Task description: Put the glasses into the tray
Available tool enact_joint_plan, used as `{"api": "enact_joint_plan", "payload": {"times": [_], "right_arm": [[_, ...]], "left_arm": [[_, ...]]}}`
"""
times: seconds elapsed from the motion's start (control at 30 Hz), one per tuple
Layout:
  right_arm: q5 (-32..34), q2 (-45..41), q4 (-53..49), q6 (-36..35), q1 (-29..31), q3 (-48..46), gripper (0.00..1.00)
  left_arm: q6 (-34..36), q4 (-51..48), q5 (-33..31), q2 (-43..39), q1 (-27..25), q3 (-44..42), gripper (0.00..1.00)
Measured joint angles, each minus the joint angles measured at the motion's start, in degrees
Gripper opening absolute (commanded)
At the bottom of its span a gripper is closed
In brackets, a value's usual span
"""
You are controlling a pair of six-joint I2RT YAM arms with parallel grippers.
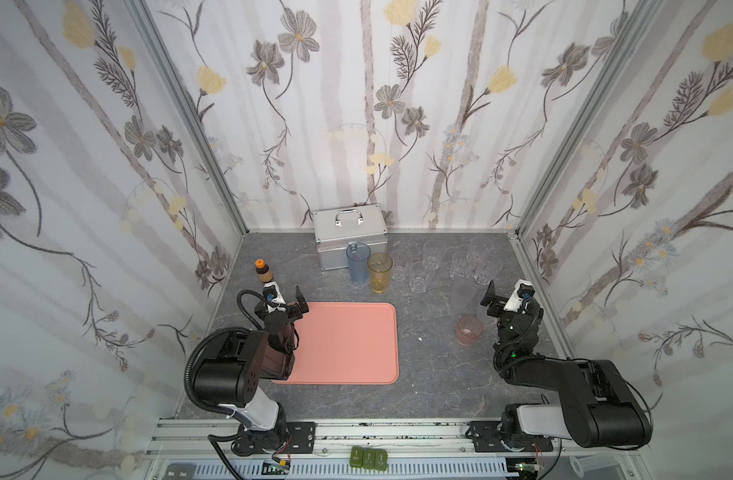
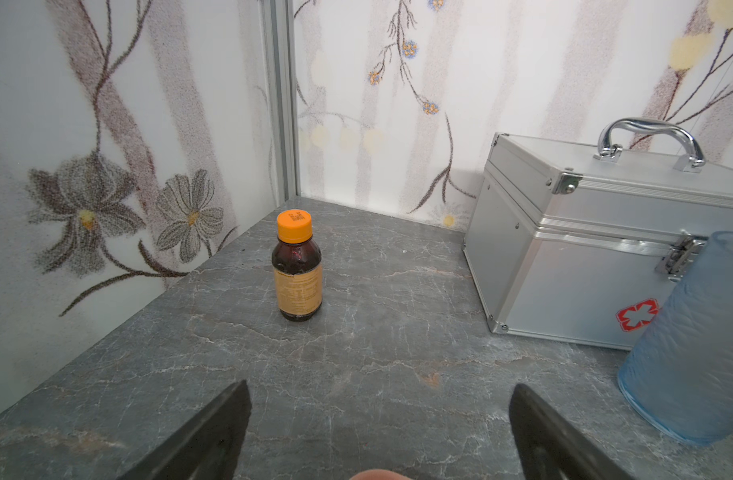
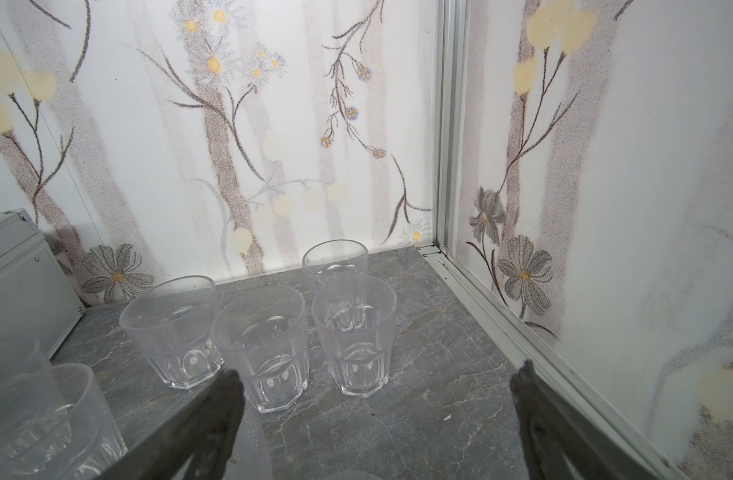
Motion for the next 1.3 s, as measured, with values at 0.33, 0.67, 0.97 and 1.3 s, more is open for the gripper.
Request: {"api": "enact_joint_plan", "payload": {"times": [0.33,0.67,0.97,1.3], "right_arm": [[0.0,0.0,0.0,0.0,0.0,0.0,1.0],[0.7,-2.84,0.76,-0.66,1.92,-0.87,1.0],[2.99,-2.51,1.92,-1.92,2.47,-0.74,1.0],[4.11,-10.71,-20.13,-0.81,3.02,13.79,1.0]], "left_arm": [[-0.76,0.0,-0.52,-0.07,0.87,0.0,1.0],[-1.31,0.04,-1.99,-1.49,-0.2,-0.57,1.0],[-0.57,0.0,-3.63,-1.2,-0.76,-0.28,1.0],[-0.2,-0.04,-3.63,-1.81,-1.05,-0.42,1.0]]}}
